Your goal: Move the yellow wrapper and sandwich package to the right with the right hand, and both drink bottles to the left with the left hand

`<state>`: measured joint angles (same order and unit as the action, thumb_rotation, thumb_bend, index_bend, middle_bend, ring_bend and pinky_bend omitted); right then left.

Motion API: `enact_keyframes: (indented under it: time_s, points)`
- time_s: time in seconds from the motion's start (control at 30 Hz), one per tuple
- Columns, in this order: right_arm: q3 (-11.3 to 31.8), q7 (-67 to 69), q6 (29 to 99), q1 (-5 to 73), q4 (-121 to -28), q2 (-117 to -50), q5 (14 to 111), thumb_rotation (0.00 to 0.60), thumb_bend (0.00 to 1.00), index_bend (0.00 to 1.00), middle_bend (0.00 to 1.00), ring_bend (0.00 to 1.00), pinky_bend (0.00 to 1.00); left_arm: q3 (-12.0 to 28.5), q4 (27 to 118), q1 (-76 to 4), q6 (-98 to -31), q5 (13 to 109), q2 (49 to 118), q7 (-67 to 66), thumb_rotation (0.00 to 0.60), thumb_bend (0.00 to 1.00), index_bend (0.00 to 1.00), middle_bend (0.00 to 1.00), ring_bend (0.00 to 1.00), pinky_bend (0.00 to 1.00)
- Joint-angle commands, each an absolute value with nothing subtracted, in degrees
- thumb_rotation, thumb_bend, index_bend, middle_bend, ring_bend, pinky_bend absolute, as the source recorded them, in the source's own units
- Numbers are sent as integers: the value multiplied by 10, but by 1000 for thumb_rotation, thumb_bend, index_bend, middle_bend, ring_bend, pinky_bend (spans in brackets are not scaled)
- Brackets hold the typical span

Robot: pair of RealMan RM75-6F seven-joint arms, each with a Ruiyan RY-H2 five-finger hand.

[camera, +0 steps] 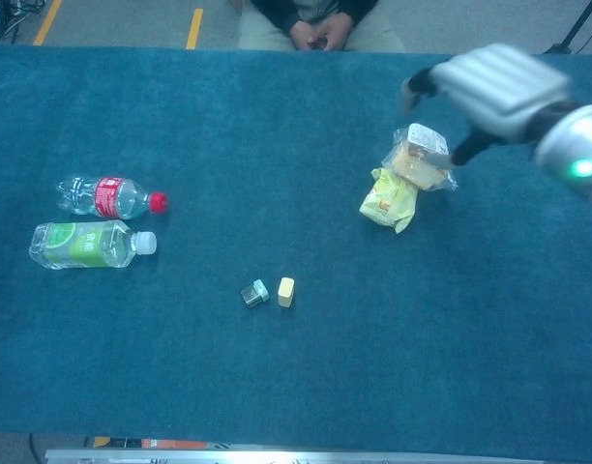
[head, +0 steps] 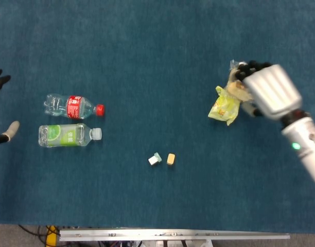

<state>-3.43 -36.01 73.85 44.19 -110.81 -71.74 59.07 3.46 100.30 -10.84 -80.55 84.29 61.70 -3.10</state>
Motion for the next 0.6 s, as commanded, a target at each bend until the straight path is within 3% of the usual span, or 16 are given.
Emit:
enact_keyframes:
  time_s: [0.03,0.6]
  points:
    - [-52,-334,791,387,-1120,-680,631,600,203,399,360,297,433,32,999,-106,-810,846,617,-46,600,230,124,97,23,183]
    - [-75,-264,894,233,-1116,-612,729,600,206,420,364,300,433,20,1030,-73,-859,864,612,-93,600,230,124,94,23,183]
